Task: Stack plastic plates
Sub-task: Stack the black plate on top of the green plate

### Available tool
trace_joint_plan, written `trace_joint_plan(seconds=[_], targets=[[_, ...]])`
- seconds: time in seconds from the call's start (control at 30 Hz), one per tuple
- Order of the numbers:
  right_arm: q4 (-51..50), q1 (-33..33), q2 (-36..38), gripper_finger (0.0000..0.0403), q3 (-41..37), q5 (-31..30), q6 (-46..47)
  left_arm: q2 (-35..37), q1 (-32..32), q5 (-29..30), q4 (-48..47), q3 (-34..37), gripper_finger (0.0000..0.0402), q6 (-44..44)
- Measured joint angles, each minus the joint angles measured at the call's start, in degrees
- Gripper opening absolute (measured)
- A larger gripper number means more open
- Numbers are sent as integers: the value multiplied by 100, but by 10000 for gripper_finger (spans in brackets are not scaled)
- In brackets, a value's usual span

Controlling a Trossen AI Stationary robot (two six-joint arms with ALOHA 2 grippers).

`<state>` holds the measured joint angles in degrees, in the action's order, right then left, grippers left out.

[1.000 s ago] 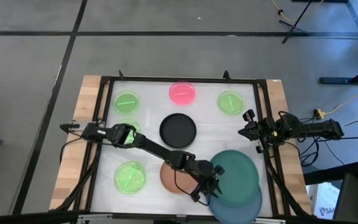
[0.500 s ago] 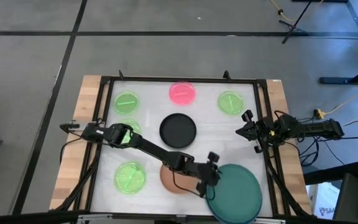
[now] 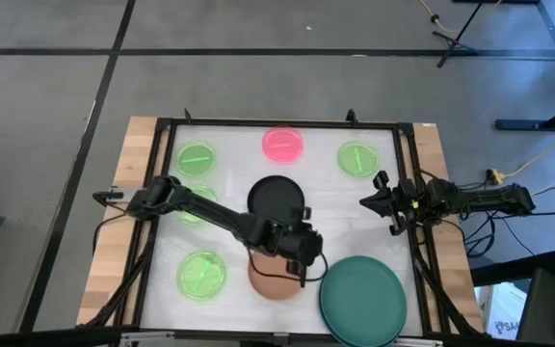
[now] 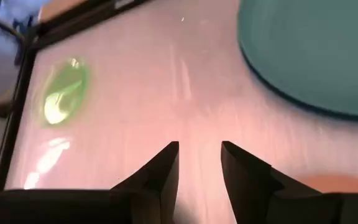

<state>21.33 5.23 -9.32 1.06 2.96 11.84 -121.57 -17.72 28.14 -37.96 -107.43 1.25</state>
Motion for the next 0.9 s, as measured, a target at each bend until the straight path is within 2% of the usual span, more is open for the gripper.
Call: trace_joint_plan(seconds=[0.17,0.5,0.73,0.9], targets=[[-43,0,2,10,0,-56,-7,333,117,-4,-38,736,113,-391],[-165,0,2,10,0,-387,-9,1665,172,131,1815,2967,113,-994],[-591,0,-2,12,0,-481,-5,1523,251,-299,2312,3235,113,-1160],[-735,0,-2,56,0,-698,143,1193,397,-379,2302,3240,114,-1434]])
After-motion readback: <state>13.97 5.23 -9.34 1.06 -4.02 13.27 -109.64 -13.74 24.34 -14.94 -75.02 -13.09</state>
